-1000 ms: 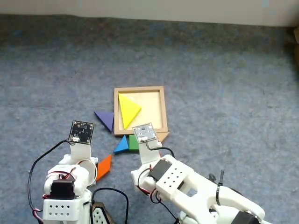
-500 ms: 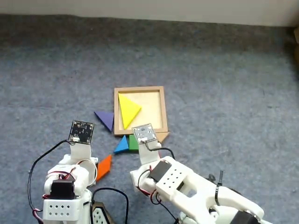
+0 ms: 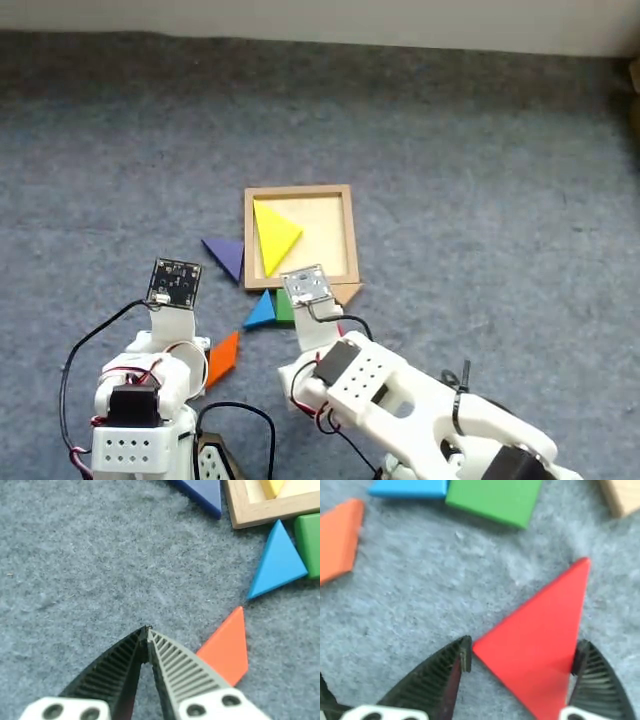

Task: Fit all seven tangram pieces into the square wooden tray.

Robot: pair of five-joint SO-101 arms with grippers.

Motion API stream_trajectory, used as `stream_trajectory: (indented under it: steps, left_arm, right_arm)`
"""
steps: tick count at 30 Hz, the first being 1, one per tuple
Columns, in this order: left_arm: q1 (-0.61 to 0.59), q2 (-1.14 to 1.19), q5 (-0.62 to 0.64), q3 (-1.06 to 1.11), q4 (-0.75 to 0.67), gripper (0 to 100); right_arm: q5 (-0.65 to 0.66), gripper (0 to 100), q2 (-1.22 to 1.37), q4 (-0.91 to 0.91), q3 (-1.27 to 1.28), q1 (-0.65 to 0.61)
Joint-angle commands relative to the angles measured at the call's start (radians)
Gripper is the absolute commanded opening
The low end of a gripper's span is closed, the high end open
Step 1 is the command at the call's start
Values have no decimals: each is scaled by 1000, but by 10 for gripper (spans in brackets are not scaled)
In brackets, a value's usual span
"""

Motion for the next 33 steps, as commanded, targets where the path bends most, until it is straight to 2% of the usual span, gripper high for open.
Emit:
stream_trajectory:
  steps: [1, 3, 11, 15, 19, 28, 33]
  left_arm:
    - [-10, -41, -5, 19, 6, 7]
    - [-10, -41, -5, 19, 6, 7]
    - [-10, -41, -5, 19, 6, 7]
    - [-10, -41, -5, 19, 6, 7]
    - [-10, -41, -5, 19, 6, 7]
    - [-10, -41, -5, 19, 6, 7]
    - [-10, -41, -5, 19, 6, 7]
  right_arm:
    - [20, 225, -13, 22, -1, 35]
    - [37, 191, -13, 21, -5, 36]
    - [46, 184, -24, 25, -8, 74]
    - [130, 184, -25, 28, -35, 134]
    - [150, 184, -25, 136, -122, 166]
    - [301, 184, -25, 369, -374, 179]
    - [503, 184, -8, 354, -492, 303]
